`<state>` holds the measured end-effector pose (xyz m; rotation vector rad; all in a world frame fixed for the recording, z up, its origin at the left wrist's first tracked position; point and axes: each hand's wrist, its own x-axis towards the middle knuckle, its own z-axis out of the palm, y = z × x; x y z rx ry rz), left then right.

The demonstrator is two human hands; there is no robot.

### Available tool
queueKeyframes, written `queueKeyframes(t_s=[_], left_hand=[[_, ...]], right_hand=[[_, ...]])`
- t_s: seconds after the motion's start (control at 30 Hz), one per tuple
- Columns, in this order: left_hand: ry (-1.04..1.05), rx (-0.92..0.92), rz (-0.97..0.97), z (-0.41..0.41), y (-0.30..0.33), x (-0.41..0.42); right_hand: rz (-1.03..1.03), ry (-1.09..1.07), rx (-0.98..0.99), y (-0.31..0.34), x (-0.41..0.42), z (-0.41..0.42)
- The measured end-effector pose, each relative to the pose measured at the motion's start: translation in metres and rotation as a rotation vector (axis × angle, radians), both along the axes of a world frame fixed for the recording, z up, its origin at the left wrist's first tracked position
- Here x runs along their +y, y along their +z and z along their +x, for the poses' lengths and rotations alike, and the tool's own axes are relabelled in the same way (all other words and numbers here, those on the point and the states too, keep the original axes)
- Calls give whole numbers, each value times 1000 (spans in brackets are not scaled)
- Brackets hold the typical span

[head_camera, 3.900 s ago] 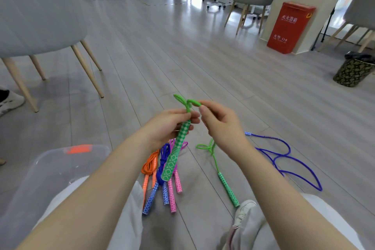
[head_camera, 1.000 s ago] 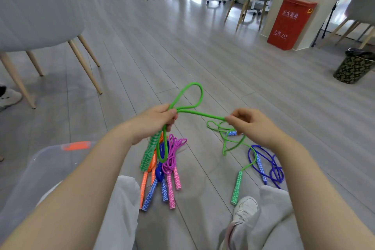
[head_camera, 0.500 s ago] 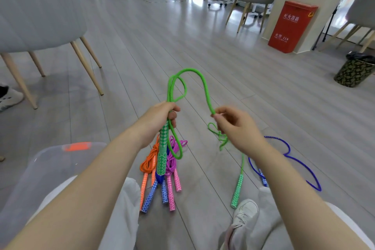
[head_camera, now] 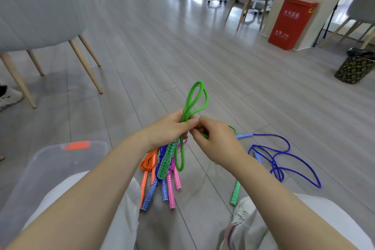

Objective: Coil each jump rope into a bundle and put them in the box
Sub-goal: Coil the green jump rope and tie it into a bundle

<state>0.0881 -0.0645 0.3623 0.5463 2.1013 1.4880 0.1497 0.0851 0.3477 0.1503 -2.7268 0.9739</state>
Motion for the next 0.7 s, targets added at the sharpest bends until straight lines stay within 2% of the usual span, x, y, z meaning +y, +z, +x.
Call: queueKeyframes(t_s=[0.2, 0.27, 0.4, 0.53, 0.6, 0.7], left_hand=[[109, -26, -32, -2, -2, 0], [158, -39, 13, -3, 1, -1], [234, -104, 266, -10, 9, -7], [437, -285, 641, -28, 19, -18], [543, -343, 801, -37, 24, -27], [681, -358, 929, -45, 26, -38]], right_hand=[[1, -8, -78, 3, 1, 0], [-16, 10, -138, 8, 6, -1], [19, 13, -207, 11, 29, -8], [-91, -23, -282, 18, 60, -8], [-117, -67, -281, 26, 74, -5], [-148, -128, -232, 34, 95, -1]])
